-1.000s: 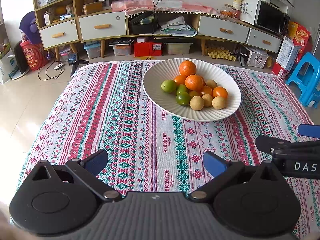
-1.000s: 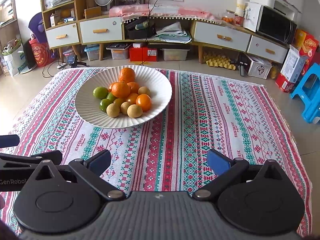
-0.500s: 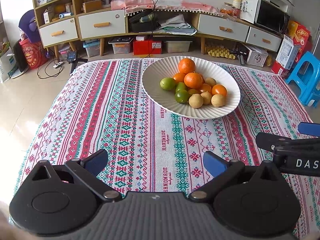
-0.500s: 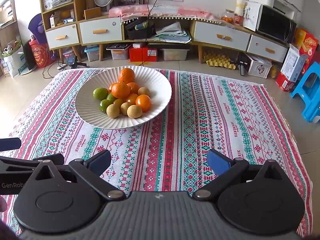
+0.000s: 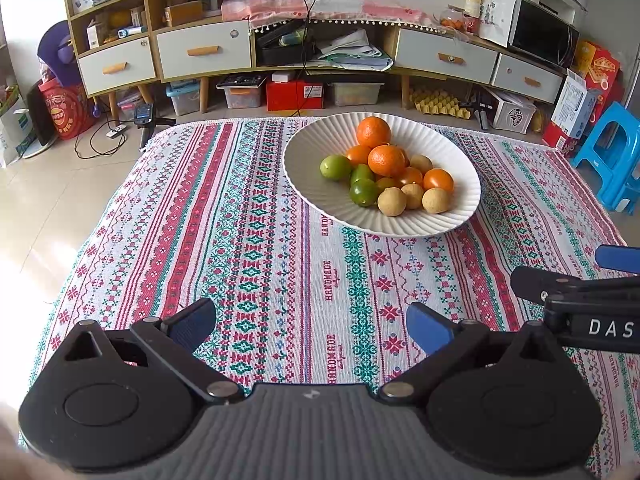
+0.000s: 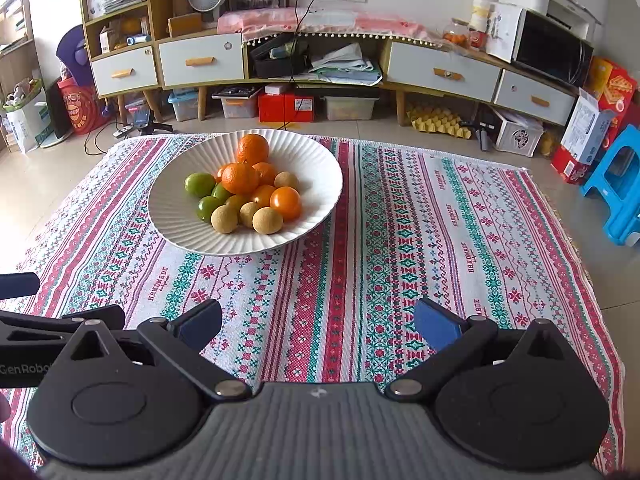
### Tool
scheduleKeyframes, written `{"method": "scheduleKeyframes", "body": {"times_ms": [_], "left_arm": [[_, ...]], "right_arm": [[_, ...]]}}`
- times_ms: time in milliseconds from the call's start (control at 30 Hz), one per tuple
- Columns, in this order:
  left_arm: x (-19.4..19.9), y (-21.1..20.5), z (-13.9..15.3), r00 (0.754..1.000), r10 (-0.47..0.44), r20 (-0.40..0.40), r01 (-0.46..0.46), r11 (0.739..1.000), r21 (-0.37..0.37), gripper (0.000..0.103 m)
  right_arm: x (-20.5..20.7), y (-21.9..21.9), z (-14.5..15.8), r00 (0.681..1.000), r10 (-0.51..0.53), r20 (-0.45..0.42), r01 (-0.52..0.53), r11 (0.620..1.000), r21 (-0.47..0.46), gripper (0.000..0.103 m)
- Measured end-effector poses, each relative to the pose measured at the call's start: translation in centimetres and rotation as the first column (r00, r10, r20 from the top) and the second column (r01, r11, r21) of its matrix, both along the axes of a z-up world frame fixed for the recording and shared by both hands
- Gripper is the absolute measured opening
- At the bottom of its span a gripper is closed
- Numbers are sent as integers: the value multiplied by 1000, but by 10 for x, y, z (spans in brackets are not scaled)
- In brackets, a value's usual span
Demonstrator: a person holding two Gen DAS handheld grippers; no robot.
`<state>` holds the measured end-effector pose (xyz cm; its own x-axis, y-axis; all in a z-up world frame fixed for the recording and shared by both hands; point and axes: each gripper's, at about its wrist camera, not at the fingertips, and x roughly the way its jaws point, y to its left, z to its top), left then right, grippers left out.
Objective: Organize fruits
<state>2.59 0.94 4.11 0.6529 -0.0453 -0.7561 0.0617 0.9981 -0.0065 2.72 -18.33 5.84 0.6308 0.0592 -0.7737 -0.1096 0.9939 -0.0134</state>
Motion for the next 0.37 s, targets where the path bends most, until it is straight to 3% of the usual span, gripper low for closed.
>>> {"method": "scheduleKeyframes", "body": {"times_ms": [367], "left_arm": [[-1, 1, 0, 1000, -8, 8, 8, 1000, 5, 102]], "right_arm": [[-1, 0, -2, 1000, 4, 2, -4, 1000, -4, 102]]}}
